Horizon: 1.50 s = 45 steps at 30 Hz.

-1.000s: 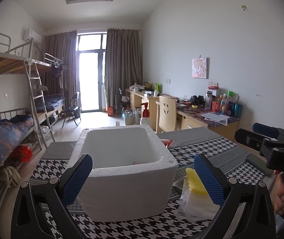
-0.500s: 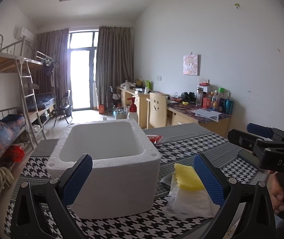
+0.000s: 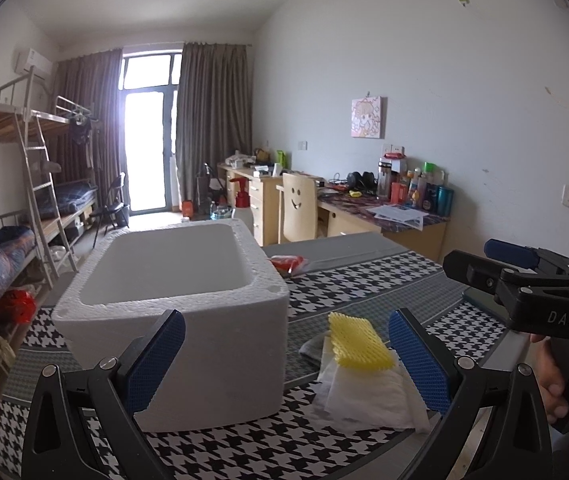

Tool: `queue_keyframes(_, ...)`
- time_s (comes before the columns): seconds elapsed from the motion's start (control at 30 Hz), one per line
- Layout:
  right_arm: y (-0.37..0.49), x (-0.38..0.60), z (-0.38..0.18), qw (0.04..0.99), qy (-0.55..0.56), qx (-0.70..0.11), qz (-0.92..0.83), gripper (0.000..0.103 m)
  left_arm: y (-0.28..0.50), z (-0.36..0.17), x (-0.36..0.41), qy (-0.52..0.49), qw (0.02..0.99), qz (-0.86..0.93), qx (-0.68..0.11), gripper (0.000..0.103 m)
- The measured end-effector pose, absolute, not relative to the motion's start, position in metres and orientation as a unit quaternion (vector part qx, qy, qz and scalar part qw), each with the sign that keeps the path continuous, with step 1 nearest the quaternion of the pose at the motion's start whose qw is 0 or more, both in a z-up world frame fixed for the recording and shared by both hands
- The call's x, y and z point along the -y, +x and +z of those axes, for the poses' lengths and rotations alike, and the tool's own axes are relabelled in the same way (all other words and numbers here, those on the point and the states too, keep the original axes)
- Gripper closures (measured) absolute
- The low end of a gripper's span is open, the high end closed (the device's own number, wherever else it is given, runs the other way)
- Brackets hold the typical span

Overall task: Organize soft objects
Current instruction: 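Move both grippers toward the yellow mesh scrubber on the white cloth, then close the right gripper on the yellow mesh scrubber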

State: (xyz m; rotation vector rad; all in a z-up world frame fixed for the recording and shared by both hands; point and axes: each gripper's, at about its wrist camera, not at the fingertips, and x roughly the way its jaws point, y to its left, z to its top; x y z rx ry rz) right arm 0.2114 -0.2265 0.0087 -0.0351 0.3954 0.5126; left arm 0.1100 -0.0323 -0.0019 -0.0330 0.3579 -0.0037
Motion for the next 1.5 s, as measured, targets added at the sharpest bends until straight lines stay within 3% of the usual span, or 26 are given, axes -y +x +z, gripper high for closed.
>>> queue_keyframes(1.5,0.239,0.227,-0.038,0.932,-0.041,-0.265,0.245,0.006,0.136,-0.052,0.05,-0.013,0.966,-0.035,-0.256,0.001)
